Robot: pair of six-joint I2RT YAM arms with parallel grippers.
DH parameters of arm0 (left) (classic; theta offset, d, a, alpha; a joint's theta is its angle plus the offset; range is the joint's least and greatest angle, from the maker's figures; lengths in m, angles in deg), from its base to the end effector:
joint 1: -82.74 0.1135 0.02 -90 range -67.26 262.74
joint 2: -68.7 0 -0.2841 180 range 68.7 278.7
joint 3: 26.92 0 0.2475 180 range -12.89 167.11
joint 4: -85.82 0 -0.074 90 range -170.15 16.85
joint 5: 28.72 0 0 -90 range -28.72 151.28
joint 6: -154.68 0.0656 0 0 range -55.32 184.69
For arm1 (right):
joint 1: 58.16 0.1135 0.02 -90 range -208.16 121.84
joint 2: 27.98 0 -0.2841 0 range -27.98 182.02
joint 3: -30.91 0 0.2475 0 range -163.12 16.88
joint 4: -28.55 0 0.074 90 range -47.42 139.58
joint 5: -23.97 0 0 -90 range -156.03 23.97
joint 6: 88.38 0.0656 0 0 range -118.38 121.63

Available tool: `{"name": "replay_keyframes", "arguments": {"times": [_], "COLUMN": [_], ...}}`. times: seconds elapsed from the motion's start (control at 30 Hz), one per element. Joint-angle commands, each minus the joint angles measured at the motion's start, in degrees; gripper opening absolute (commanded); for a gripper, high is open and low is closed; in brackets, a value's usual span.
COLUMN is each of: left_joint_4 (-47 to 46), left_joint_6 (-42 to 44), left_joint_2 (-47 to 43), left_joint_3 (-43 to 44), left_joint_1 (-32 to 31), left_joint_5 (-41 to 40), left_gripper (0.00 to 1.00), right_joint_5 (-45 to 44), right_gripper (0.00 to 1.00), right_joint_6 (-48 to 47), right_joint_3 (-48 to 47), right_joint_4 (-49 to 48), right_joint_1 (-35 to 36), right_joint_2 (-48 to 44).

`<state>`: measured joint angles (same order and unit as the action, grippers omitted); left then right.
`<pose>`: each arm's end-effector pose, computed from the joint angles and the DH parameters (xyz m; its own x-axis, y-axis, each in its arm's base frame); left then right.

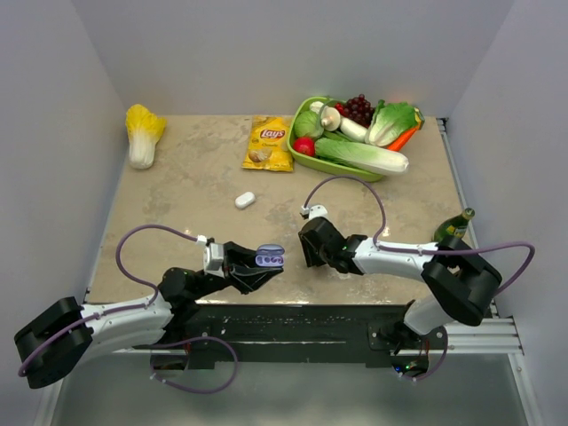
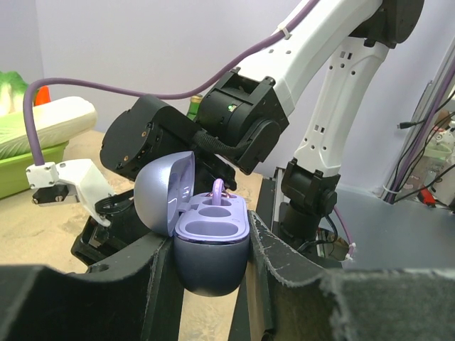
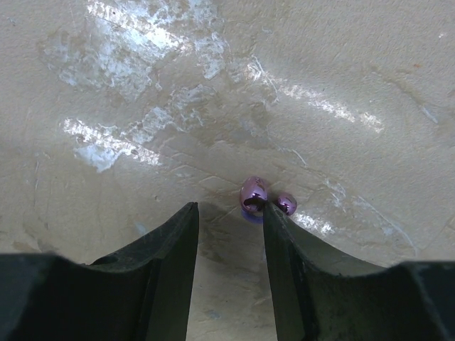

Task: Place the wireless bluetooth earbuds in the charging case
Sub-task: Pick up the earbud from the center of the board.

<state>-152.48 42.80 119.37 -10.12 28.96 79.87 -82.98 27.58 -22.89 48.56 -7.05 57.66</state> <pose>0.0832 -0.1490 0.2516 -0.1221 -0.4311 -0.8940 0.9598 0.1781 -0.2169 0.1989 0.2162 0.1587 -0.7203 -0.2261 -0.6558 -0.3516 0.9339 0.0643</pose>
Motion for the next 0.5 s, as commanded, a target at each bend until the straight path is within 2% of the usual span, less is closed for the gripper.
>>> {"name": "replay_keyframes", "arguments": {"times": [0.0,0.47], "left_joint_4": [-4.4,-4.2], "left_joint_6": [0.5,0.7], "left_joint_2": [-0.2,-0.5], "left_joint_3": [-7.7,-8.0], "left_joint_1": [-0.4,-0.4], "left_joint_5": [-0.9,-1.1], "left_gripper": [0.00,0.00], "right_joint_5": [-0.3,-3.6], "right_gripper": [0.45,0.44], "right_joint_6": [0.6,0.5], "right_joint_3": [-0.6,-1.9], "right_joint_4": [-0.6,-0.2], "right_joint_1": [0.4,0.4], "right_joint_2": [0.7,0.6]}}
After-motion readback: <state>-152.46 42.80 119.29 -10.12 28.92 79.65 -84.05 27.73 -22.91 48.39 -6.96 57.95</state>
